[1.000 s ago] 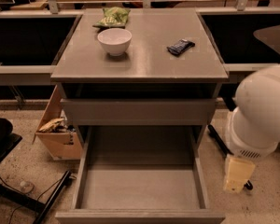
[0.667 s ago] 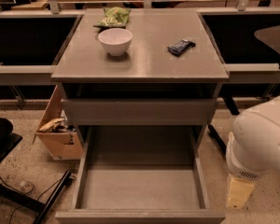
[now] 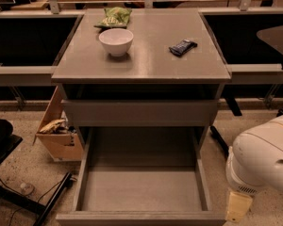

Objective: Close middle drawer

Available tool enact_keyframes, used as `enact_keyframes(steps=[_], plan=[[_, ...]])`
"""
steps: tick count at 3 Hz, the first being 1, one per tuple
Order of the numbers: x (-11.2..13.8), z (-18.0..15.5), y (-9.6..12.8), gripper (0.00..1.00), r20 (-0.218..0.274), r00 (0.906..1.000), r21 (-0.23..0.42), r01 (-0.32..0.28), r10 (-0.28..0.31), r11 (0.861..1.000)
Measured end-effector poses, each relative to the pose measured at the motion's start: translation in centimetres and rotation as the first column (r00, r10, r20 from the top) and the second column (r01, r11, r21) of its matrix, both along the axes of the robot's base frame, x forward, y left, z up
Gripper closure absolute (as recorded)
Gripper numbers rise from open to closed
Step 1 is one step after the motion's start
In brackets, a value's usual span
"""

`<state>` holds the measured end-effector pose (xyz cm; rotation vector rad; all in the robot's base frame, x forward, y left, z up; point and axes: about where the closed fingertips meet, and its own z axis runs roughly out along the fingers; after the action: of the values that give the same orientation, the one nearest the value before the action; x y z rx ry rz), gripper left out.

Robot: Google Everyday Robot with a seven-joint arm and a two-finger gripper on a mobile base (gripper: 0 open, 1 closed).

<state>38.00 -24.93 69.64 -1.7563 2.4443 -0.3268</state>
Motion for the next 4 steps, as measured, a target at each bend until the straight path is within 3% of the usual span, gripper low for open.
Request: enact_keyframes(steps=[1,3,4], plan=[[-1.7,-3.7,-0.1,0.18,-0.043,0.9990,0.010,0.013,-0.012,1.000],[-7.7,-15.4,-1.5,0.64,-0.148,0.9878,0.021,0.051,-0.048,0.998],[-9.9,-20.9,-0.6,0.88,-0.170,0.9845,0.080,0.057,-0.043,0.995]])
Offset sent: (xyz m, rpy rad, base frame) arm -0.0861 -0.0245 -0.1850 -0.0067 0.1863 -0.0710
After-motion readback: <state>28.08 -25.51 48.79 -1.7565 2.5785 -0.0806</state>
